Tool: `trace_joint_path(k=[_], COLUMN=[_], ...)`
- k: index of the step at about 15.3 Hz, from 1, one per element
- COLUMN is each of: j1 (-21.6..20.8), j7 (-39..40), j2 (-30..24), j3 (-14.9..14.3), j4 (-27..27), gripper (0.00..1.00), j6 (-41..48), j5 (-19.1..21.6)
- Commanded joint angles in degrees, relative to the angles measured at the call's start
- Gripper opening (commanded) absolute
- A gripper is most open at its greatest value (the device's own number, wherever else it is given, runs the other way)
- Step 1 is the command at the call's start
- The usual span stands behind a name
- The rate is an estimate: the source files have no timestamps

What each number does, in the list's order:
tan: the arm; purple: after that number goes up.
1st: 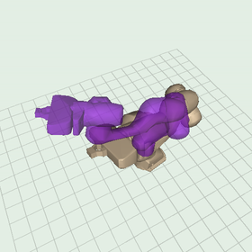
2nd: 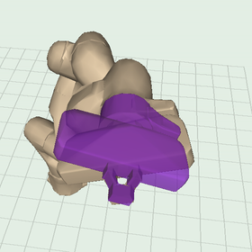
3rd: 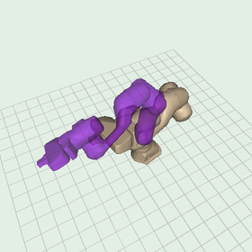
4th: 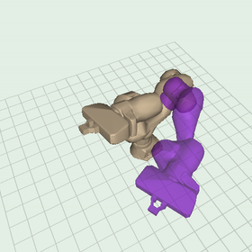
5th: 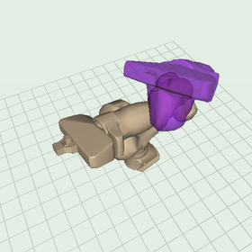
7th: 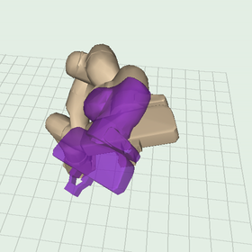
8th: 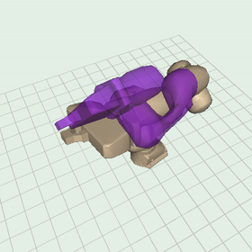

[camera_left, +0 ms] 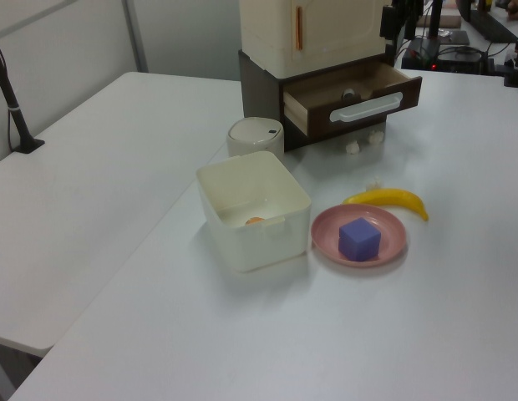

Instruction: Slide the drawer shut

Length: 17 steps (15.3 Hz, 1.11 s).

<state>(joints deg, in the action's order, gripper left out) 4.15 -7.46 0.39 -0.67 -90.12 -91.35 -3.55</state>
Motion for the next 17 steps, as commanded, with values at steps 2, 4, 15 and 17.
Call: trace_joint_path(k=[2, 4, 15, 17], j1=[-0.5, -0.5, -0.2, -0.3], j7=[2.2, 2.2, 10.2, 8.4], j2=[-0.4, -0.4, -0.7, -0.6], j3=[-0.8, -0.8, -2.1, -2.1], j4=[0.3, 0.1, 0.0, -0.1], gripper=[1.00, 1.00, 0.66, 0.06], j6=[1.5, 1.5, 15.4, 15.2], j5=[-0.3, -0.3, -0.8, -0.8])
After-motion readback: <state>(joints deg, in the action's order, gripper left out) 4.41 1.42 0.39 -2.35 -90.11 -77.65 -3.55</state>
